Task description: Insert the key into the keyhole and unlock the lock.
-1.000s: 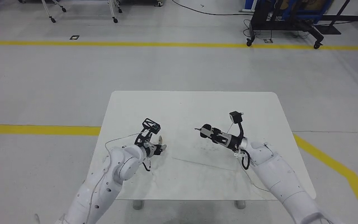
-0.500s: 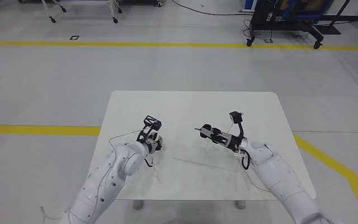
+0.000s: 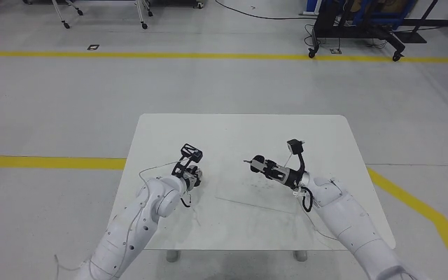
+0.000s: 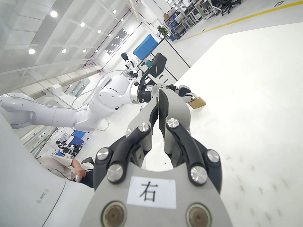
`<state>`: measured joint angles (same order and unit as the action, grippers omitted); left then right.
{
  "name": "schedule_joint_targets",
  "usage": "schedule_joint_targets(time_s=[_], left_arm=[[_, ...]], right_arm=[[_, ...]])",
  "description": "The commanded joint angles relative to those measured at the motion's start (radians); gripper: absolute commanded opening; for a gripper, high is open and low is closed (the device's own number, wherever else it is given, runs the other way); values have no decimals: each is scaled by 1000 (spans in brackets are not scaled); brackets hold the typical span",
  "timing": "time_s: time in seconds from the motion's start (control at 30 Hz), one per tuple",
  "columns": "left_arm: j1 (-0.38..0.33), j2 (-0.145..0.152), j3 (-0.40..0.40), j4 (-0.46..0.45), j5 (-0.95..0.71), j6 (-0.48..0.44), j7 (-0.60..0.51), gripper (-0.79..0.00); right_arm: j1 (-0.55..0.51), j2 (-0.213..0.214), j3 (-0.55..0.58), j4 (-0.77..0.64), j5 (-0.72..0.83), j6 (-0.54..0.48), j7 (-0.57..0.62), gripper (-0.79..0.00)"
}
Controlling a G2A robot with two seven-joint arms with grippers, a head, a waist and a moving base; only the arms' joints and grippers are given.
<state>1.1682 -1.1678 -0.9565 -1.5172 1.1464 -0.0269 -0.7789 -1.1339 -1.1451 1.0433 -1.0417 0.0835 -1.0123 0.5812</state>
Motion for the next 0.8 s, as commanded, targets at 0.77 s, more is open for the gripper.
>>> schedule_joint_targets(time_s=[0.77], left_arm=[[9, -10, -42, -4, -27, -64, 88, -785]], right_arm=[[0, 0, 0, 0, 0, 0, 0, -785]])
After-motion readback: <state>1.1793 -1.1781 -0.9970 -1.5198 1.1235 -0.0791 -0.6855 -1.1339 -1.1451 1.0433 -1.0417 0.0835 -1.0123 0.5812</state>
